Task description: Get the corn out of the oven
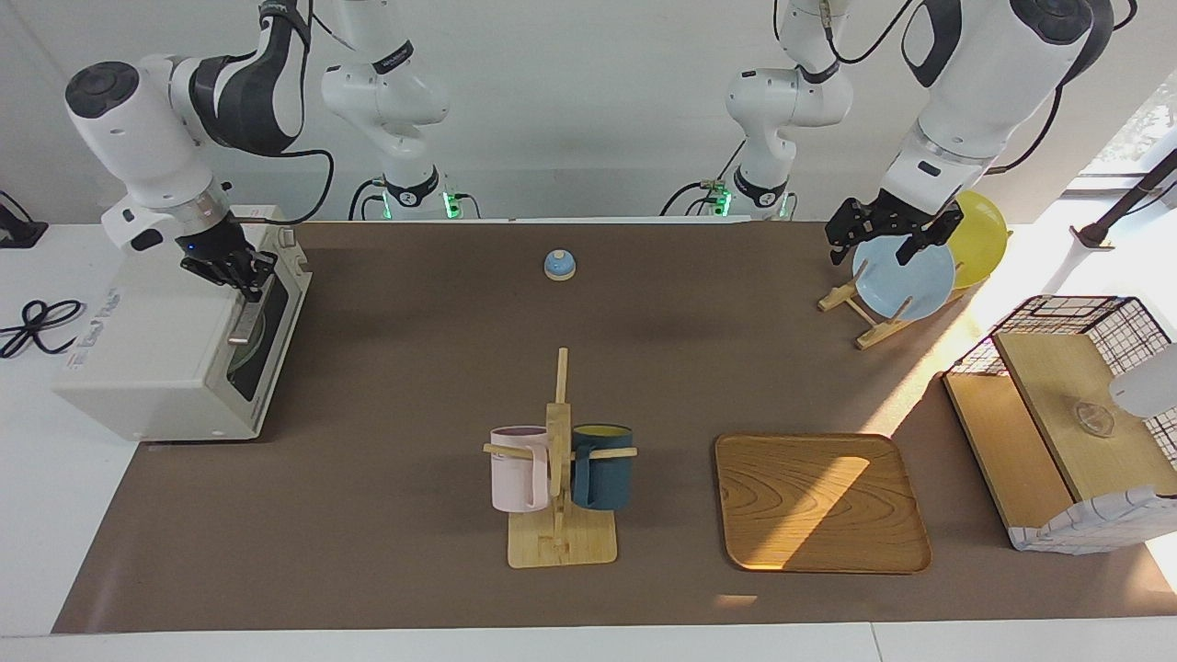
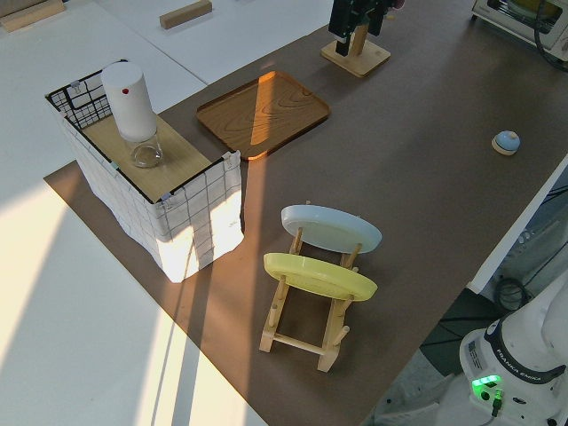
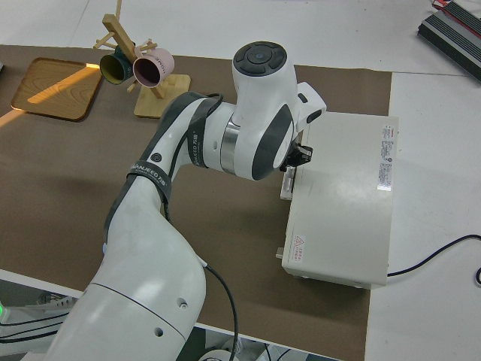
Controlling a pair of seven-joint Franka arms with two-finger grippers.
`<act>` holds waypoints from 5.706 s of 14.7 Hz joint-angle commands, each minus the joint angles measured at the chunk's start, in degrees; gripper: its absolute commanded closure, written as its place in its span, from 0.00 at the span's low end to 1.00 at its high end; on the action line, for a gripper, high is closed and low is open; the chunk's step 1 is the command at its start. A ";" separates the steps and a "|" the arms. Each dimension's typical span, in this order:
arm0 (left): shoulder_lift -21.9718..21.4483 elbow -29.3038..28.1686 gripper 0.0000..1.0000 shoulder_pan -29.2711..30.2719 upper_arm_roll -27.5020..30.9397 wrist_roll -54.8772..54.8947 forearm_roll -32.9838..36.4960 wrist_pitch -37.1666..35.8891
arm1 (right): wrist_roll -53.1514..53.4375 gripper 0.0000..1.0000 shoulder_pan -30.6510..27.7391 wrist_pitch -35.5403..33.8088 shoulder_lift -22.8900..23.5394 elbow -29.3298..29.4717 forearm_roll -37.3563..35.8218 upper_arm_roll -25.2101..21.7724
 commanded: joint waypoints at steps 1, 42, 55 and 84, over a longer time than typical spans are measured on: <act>-1.08 -0.79 0.00 0.29 -0.02 -0.07 0.46 0.13 | -3.21 1.00 -1.93 3.66 -0.39 -3.28 -0.77 0.55; -0.73 -0.70 0.00 -0.24 -0.11 -0.33 0.73 4.00 | 16.82 0.54 13.55 6.60 12.02 1.99 3.56 0.46; -0.73 -0.88 0.00 -0.32 -0.37 -0.25 0.46 4.70 | 8.74 0.64 5.98 9.90 7.18 -8.28 -2.26 0.73; -0.99 -1.67 0.00 -0.85 -0.54 -0.51 0.37 5.49 | 57.23 1.00 44.55 2.17 36.79 29.77 2.40 3.10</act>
